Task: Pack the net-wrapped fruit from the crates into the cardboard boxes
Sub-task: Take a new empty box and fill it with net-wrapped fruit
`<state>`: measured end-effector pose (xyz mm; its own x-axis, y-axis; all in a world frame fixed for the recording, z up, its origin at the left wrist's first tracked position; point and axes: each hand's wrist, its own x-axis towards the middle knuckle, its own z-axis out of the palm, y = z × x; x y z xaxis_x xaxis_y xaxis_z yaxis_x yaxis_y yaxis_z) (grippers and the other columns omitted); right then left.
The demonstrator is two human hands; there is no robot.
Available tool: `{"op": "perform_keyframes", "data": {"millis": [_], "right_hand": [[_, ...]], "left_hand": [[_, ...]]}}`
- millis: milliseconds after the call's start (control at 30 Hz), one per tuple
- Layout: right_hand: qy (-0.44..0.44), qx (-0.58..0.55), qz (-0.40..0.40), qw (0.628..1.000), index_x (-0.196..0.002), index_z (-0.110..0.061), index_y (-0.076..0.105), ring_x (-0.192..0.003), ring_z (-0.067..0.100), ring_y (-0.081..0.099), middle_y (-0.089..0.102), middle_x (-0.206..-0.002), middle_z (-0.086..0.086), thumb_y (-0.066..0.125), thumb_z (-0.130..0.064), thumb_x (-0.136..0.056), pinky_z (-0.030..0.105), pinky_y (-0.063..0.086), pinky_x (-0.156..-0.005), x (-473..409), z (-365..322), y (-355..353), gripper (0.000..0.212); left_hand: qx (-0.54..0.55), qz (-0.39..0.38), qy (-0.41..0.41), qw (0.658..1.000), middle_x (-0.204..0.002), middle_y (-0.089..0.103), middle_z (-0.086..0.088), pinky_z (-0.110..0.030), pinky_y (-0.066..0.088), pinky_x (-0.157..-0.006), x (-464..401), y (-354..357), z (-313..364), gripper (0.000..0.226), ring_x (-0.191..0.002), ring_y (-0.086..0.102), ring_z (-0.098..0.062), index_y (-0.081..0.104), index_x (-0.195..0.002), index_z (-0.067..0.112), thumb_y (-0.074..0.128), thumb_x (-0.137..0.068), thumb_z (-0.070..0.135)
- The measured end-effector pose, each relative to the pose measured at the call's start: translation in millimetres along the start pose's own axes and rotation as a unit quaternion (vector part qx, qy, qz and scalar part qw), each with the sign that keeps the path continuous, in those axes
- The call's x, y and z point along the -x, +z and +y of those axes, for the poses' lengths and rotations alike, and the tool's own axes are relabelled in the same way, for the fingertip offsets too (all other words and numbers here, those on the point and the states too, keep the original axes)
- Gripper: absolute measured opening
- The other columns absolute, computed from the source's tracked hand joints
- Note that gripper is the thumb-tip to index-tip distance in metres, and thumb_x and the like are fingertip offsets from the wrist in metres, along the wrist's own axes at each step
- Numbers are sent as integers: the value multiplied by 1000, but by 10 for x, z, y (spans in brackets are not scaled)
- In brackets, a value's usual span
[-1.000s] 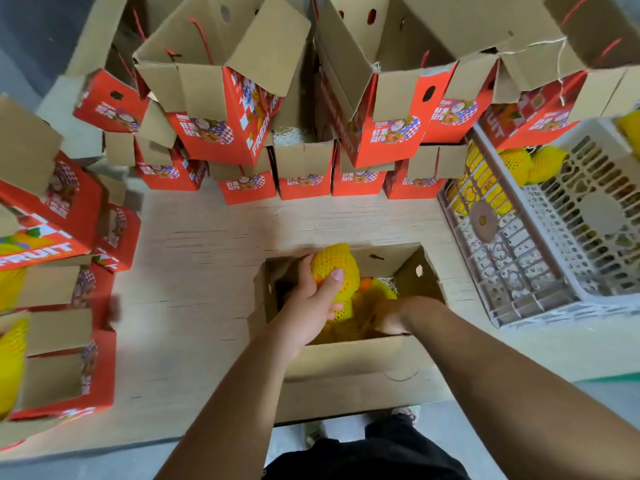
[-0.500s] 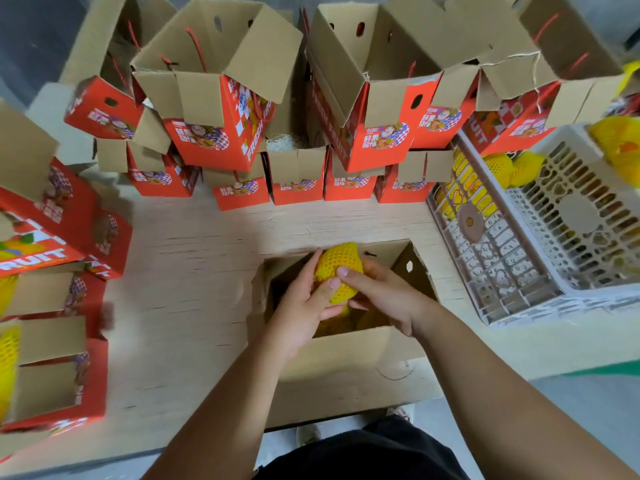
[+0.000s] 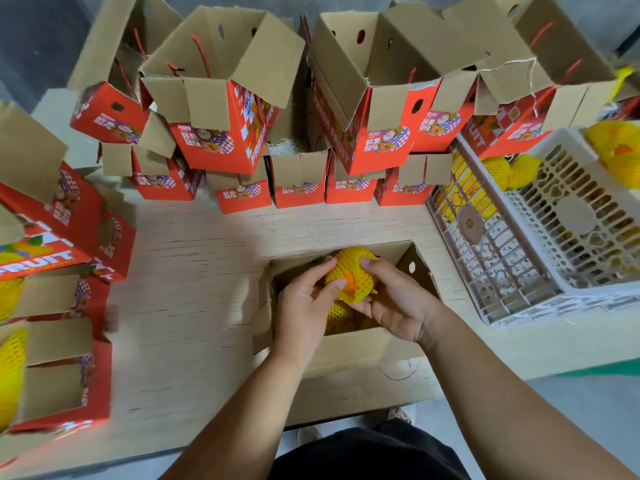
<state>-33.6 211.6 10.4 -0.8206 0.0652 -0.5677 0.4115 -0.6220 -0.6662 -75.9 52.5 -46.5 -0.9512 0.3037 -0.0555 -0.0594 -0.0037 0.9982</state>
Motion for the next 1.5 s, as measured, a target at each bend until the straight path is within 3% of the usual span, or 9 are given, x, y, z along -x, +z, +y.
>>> {"op": "perform_keyframes", "data": {"millis": [133,300,367,500,733,800,967,1133,1500], "right_hand": [[36,30,7,999,-131,-20,61,-105,26,70,69,-124,13,61,-34,-99,50,53,-102,-34,8,-26,35],[-36,180,66,981,-128,-18,65,-112,31,68,69,-126,15,58,-33,-100,43,57,-97,-154,-67,-44,32],[-85,451,53,887,-131,-23,56,-106,28,66,64,-124,11,72,-19,-91,36,57,-87,-186,-79,-45,43],[78,749,-88,652,-136,-28,50,-100,23,64,61,-120,0,66,-25,-94,30,53,-81,-339,61,59,45],[81,861,-62,499,-111,0,64,-113,33,61,63,-114,14,61,2,-95,34,49,-88,-699,262,81,17],[88,849,-84,514,-112,-1,66,-110,30,62,66,-114,13,59,-6,-100,34,47,-90,-723,312,120,15],[-5,675,-99,731,-113,-7,69,-96,31,64,72,-106,14,61,-12,-95,36,52,-85,-526,41,-71,19],[-193,409,30,891,-100,-8,70,-77,14,63,71,-85,9,54,4,-93,34,54,-76,-78,-597,-679,20],[-271,310,190,891,-104,-38,67,-88,54,64,73,-93,14,54,-26,-91,70,53,-79,216,-2218,-2876,22]], "left_hand": [[-27,25,24,999,-104,76,9,-48,61,-81,-7,40,33,32,-87,73,-26,78,-107,35,71,-94,6],[-9,67,-16,998,-109,74,13,-30,59,-77,-39,-29,86,25,-89,69,-6,71,-110,43,56,-91,51],[-19,126,-60,990,-109,72,16,-38,62,-81,-86,-97,55,29,-82,70,-4,70,-105,47,47,-88,53],[-31,149,-93,984,-110,72,16,-53,58,-91,-119,-119,27,30,-84,72,-8,68,-102,49,42,-86,45],[-41,153,-71,985,-96,73,21,-20,51,-72,-123,-17,43,26,-80,67,-2,68,-96,45,45,-87,38],[-84,133,-71,985,-94,73,18,-15,49,-73,-148,22,33,22,-84,66,-2,68,-98,38,48,-92,30],[-267,5,-51,962,-100,67,20,-4,39,-73,-166,224,87,18,-92,60,9,63,-102,38,53,-102,23],[-234,-20,11,972,-97,69,19,-15,44,-80,-375,1120,339,23,-94,62,3,66,-92,41,54,-102,24],[-251,-134,107,953,-97,77,4,-39,54,-80,-1289,3965,681,16,-94,71,-14,71,-99,18,56,-101,17]]}}
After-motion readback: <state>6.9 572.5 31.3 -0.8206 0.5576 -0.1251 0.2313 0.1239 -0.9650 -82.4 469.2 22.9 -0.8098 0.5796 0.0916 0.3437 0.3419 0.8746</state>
